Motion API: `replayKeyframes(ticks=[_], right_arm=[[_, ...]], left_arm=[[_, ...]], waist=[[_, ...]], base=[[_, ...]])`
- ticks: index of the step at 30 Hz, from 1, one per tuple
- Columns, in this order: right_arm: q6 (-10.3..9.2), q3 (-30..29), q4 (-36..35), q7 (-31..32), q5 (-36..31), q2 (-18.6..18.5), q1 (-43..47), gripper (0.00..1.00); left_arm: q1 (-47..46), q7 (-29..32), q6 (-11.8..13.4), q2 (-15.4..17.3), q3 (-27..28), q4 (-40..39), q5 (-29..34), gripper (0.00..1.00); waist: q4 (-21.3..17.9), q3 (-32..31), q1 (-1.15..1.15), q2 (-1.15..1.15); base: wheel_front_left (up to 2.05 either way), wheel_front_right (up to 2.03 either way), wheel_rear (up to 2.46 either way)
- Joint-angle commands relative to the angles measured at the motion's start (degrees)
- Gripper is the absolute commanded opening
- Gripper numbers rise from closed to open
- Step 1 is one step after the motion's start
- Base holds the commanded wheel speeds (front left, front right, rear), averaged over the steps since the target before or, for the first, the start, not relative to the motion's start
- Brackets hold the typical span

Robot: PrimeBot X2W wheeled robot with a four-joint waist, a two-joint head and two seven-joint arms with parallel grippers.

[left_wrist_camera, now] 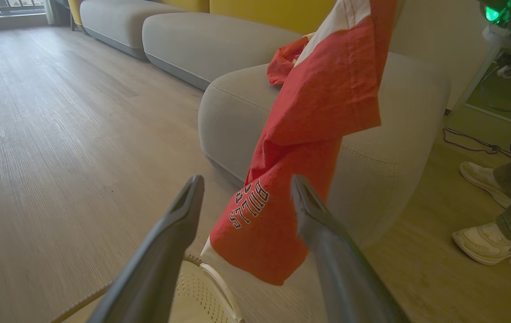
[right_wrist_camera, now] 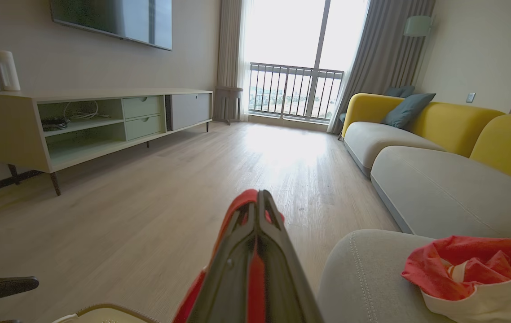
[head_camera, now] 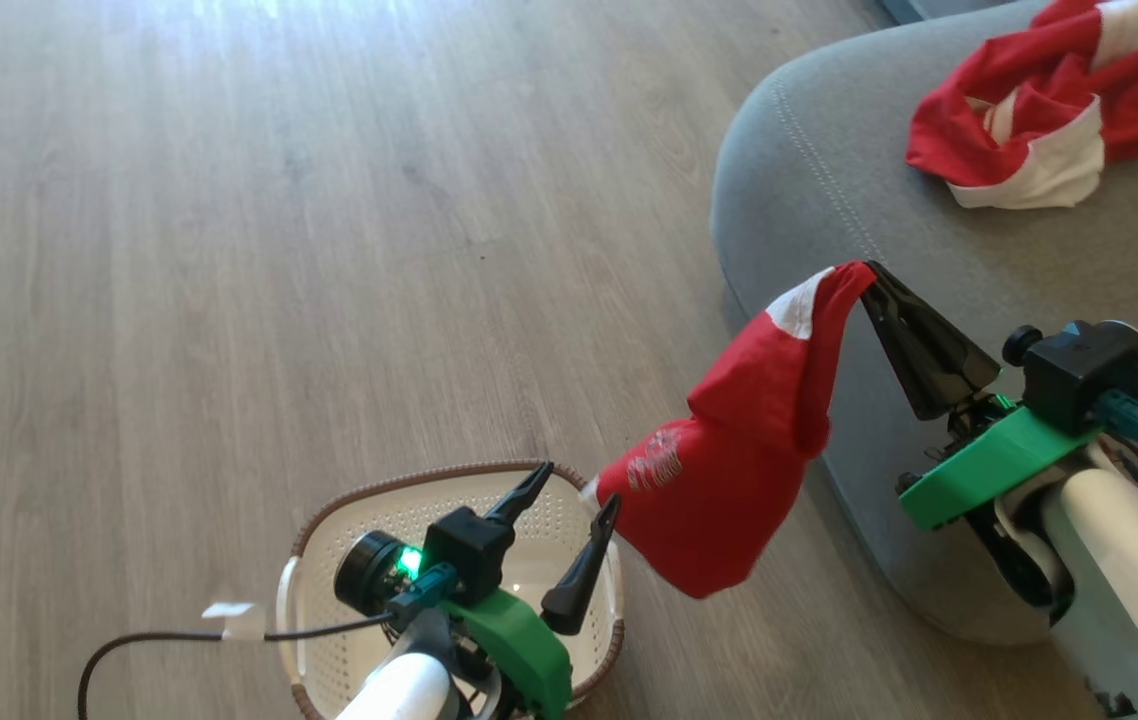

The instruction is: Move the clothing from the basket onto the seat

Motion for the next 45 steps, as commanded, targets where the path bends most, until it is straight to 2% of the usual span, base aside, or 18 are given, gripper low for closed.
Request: replayKeyframes(ticks=[1, 13, 23, 27, 31, 34, 38, 42, 45], right_arm=[[-0.01, -0.5, -2.1, -0.4, -0.4, -1.1, 0.1, 0.0], [-0.01, -3.1, -3.1, -0.4, -0.7, -1.3, 0.3, 0.0], [-0.01, -7.2, -3.3, -0.4, 0.9, 0.0, -1.5, 0.0], [-0.01, -9.4, -0.8, -0.4, 4.1, 0.3, -8.0, 0.0], [-0.01, -15.5, 4.8, -0.4, 7.9, -0.1, -20.8, 0.0], [-0.01, -22.3, 10.2, -0.4, 9.1, -2.8, -31.3, 0.0], [-0.01, -34.0, 19.6, 1.4, 8.0, -9.4, -45.6, 0.0], [-0.01, -42.9, 28.0, 5.8, 3.2, -16.5, -58.5, 0.0], [-0.01, -46.6, 33.5, 7.7, -2.4, -18.6, -64.0, 0.0]], left_arm=[[-3.3, -0.7, 0.2, -0.3, 1.6, -1.7, -0.3, 1.0], [-4.6, -0.7, 0.3, -0.5, 0.5, -1.9, -0.3, 1.0], [-8.0, 0.8, 0.1, 0.3, -0.5, -2.8, 1.1, 1.0], [-10.6, 1.8, 0.2, 1.1, -0.8, -3.8, 2.3, 1.0], [-13.5, 2.7, 0.1, 1.6, -0.8, -5.0, 3.2, 1.0], [-14.8, 2.6, 0.2, 1.4, -1.1, -5.4, 3.5, 1.0], [-15.6, 2.0, 0.5, 0.9, -1.3, -5.3, 3.4, 1.0], [-15.9, 1.6, 0.8, 1.0, -1.2, -5.5, 3.3, 1.0], [-16.4, 1.5, 1.1, 1.3, -1.0, -6.1, 3.4, 1.0]], waist=[[-1.0, 0.3, 0.0, 0.0], [-3.0, 3.5, 0.0, 0.0], [-1.3, 12.0, 0.0, 0.0], [-0.1, 18.0, 0.0, 0.0], [1.7, 24.5, 0.0, 0.0], [4.0, 27.8, 0.0, 0.0], [7.1, 30.5, 0.0, 0.0], [9.3, 33.9, 0.0, 0.0], [9.6, 37.6, 0.0, 0.0]], base=[[0.0, 0.0, 0.0], [0.0, 0.0, 0.0], [0.0, 0.0, 0.0], [0.0, 0.0, 0.0], [0.0, 0.0, 0.0], [0.0, 0.0, 0.0], [0.0, 0.0, 0.0], [0.0, 0.0, 0.0], [0.0, 0.0, 0.0]])
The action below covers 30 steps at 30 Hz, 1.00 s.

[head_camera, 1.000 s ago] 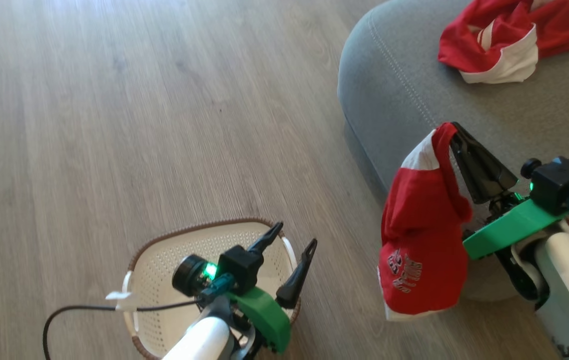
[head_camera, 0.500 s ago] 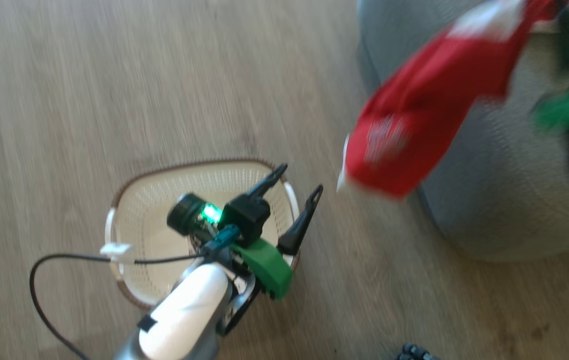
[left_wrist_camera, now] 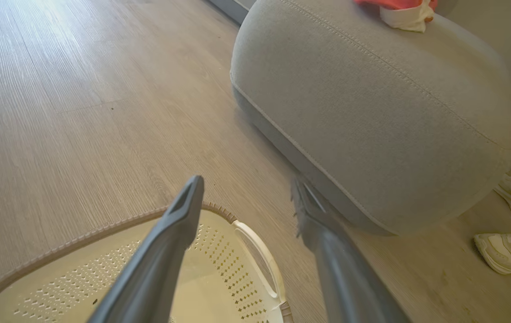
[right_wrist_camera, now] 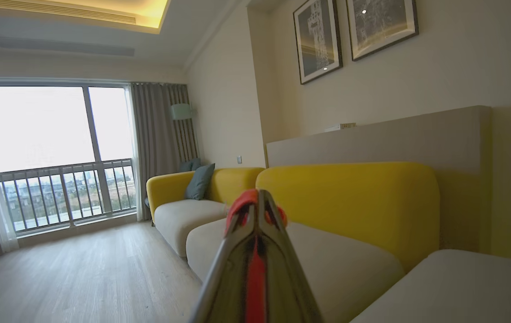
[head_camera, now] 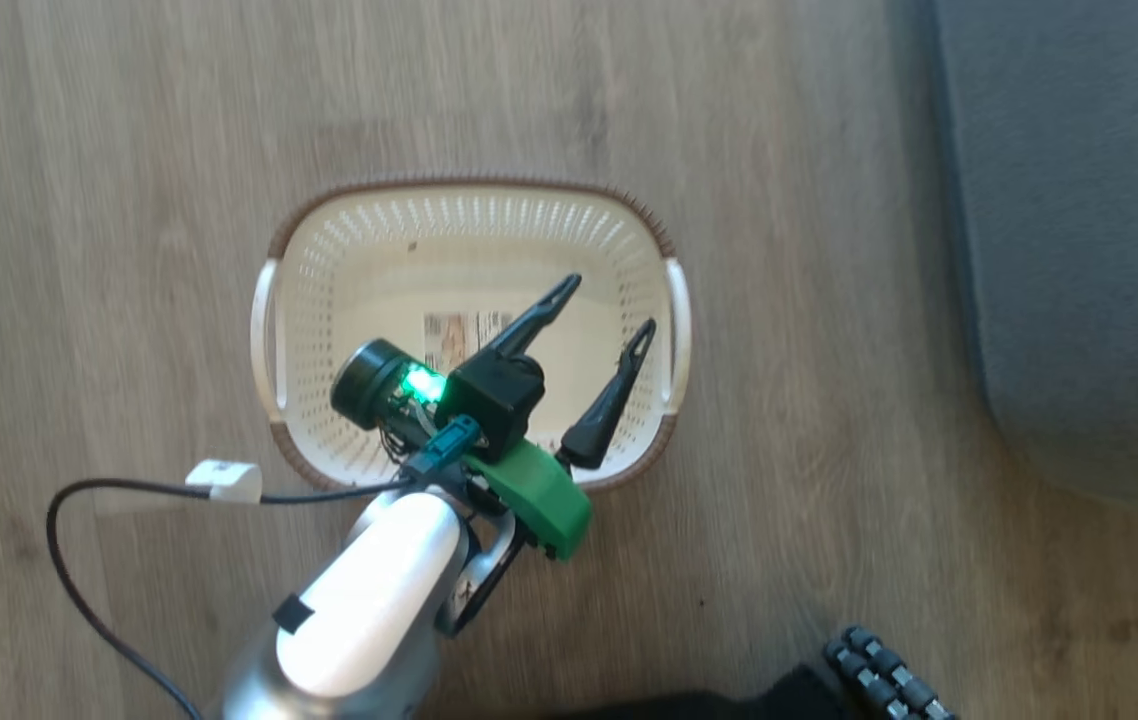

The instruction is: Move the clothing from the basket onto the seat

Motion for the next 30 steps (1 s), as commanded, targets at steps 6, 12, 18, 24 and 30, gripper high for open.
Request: replayKeyframes(ticks=[6, 12, 18, 24, 30], right_arm=[[-0.01, -4.5, 9.6, -3.1, -6.2, 5.3, 3.8, 0.0], [-0.01, -6.3, 15.9, -7.0, -8.8, 11.3, 7.6, 0.0], [-0.01, -5.6, 14.7, -7.6, -9.2, 13.6, 10.9, 0.81], [-0.01, -1.4, 8.5, -7.6, -9.0, 15.4, 17.8, 1.0], [-0.01, 7.0, -4.8, -7.7, -9.2, 19.3, 31.4, 1.0]], left_arm=[[-3.3, -0.2, 0.7, 0.2, 1.3, -3.3, 0.8, 1.0], [-4.4, -0.5, 1.1, 1.0, 1.8, -3.0, 1.0, 1.0], [-4.0, -1.2, 1.5, 1.2, 2.7, -2.2, 0.1, 1.0], [-3.4, -1.9, 1.7, 0.8, 3.6, -1.0, -1.0, 1.0], [-0.6, -2.5, 2.8, 1.1, 5.9, 0.9, -2.5, 1.0]], waist=[[1.2, 11.9, 0.0, 0.0], [1.1, 14.4, 0.0, 0.0], [0.6, 11.3, 0.0, 0.0], [-0.2, 6.0, 0.0, 0.0], [-1.1, -3.3, 0.0, 0.0]], base=[[0.0, 0.0, 0.0], [0.0, 0.0, 0.0], [0.0, 0.0, 0.0], [0.0, 0.0, 0.0], [0.0, 0.0, 0.0]])
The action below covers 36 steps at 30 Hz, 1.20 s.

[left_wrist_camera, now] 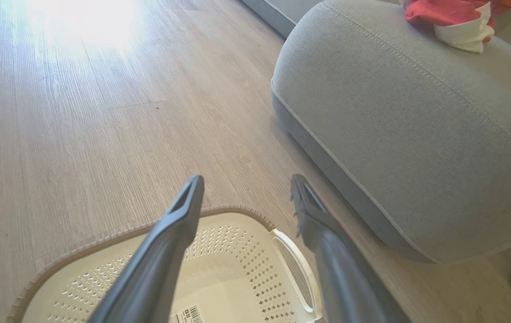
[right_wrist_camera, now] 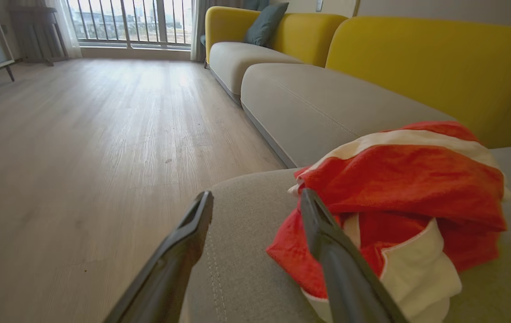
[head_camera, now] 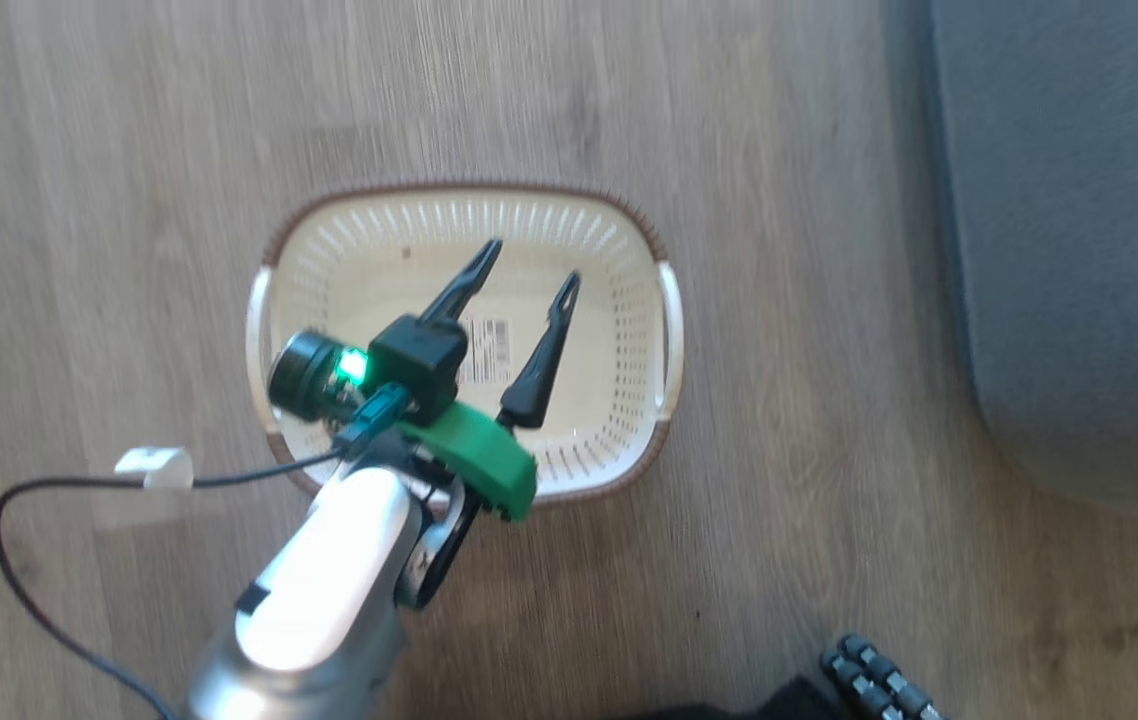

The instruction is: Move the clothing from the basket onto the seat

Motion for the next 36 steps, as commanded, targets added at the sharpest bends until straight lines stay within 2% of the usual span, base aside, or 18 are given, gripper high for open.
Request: replayKeyframes(ticks=[1, 8, 15, 21, 27, 31, 36], right_arm=[[-0.02, 1.7, -4.1, -0.4, 0.5, 0.1, 3.4, 1.0], [-0.02, 9.1, -18.2, -0.4, 0.7, 4.1, 20.9, 1.0], [-0.02, 14.8, -24.9, -0.4, 1.1, 10.2, 34.6, 1.0], [-0.02, 16.5, -26.1, -0.4, -0.5, 13.8, 40.2, 1.0], [-0.02, 15.2, -26.3, -0.4, -4.3, 16.9, 44.5, 1.0], [-0.02, 13.9, -26.2, -0.4, -7.2, 18.2, 46.2, 1.0], [-0.02, 13.4, -25.5, -0.4, -8.7, 18.8, 46.7, 1.0]], left_arm=[[1.9, -0.6, 0.6, 0.4, 2.0, -1.0, -0.5, 1.0], [6.1, -0.8, 1.8, 0.1, 7.4, 0.7, -2.1, 1.0], [11.3, -0.8, 2.9, 0.3, 16.2, 0.8, -0.5, 1.0], [14.2, -0.8, 2.3, 0.2, 21.0, 0.7, 2.9, 1.0], [16.5, -0.8, 1.1, -0.8, 25.2, 2.3, 4.3, 1.0], [18.0, -0.8, -0.7, -1.1, 27.6, 2.5, 5.1, 1.0], [19.6, -0.8, -0.8, -1.3, 30.0, 2.8, 6.7, 1.0]], waist=[[-0.7, -6.5, 0.0, 0.0], [2.3, -16.9, 0.0, 0.0], [5.2, -24.1, 0.0, 0.0], [6.6, -27.9, 0.0, 0.0], [6.7, -30.3, 0.0, 0.0], [6.1, -31.3, 0.0, 0.0], [5.6, -32.1, 0.0, 0.0]], base=[[0.0, 0.0, 0.0], [0.0, 0.0, 0.0], [0.0, 0.0, 0.0], [0.0, 0.0, 0.0], [0.0, 0.0, 0.0], [0.0, 0.0, 0.0], [0.0, 0.0, 0.0]])
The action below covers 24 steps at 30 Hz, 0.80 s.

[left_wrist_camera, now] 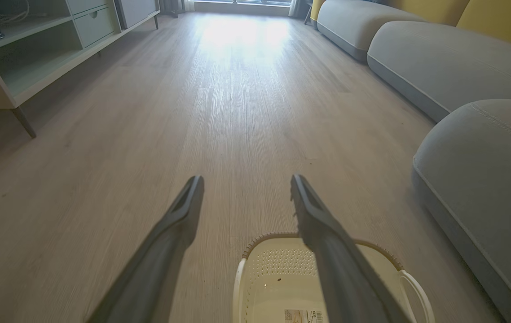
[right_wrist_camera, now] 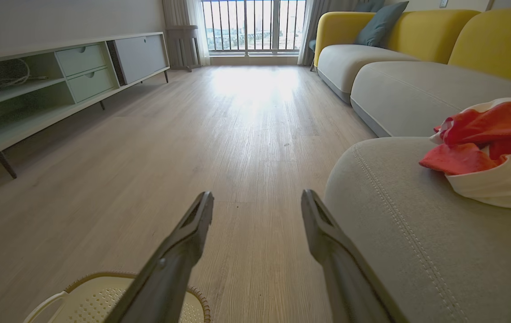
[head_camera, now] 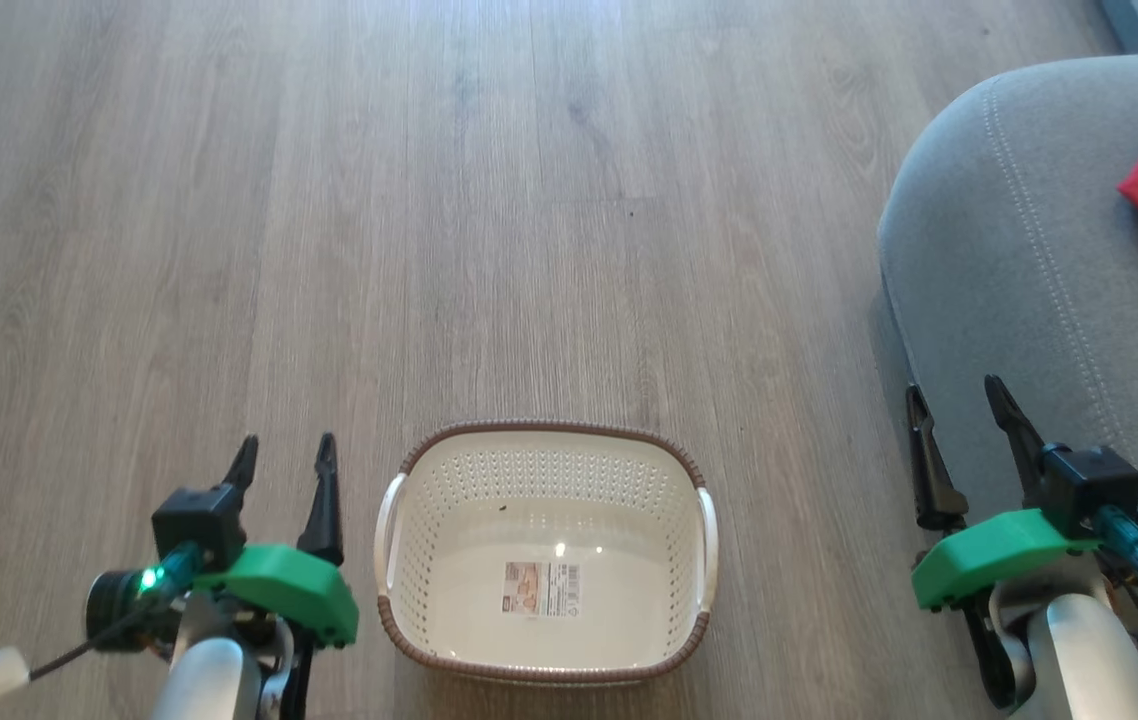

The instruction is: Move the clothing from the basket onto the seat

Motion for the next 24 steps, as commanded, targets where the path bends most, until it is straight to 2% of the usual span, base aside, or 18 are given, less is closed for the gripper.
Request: replayKeyframes(ticks=[1, 10, 11, 15, 24], right_arm=[[-0.01, 1.1, -1.6, -0.4, -0.7, 0.4, -0.8, 1.0], [-0.01, 0.8, -0.7, -0.4, -0.7, 0.6, 0.0, 1.0], [0.0, -0.4, 0.9, 0.0, -0.5, 0.4, 0.2, 0.0], [0.01, -0.3, 3.9, 0.3, 0.0, 0.5, 1.0, 0.0], [0.01, -0.7, 3.4, 2.0, 6.4, 0.5, 0.9, 0.0]], left_arm=[[-0.9, -0.7, 0.1, 0.3, 2.5, -1.5, 0.6, 1.0], [0.4, -0.7, -1.2, -0.7, 5.4, -0.9, 1.5, 1.0], [1.6, 0.0, -1.4, -1.0, 3.3, 0.8, 1.0, 0.0], [2.5, 0.4, -1.4, -1.1, 3.3, 3.4, 0.6, 0.0], [2.4, 2.0, -2.0, -1.1, 4.1, 2.7, -5.2, 0.0]], waist=[[-0.1, -0.2, 0.01, 0.0], [0.5, -1.7, 0.01, 0.0], [0.5, -1.7, 0.01, 0.0], [0.5, -1.8, 0.01, 0.0], [0.6, -1.9, 0.01, 0.0]], base=[[0.0, 0.0, 0.0], [0.0, 0.0, 0.0], [0.0, 0.0, 0.0], [0.0, 0.0, 0.0], [0.0, 0.0, 0.0]])
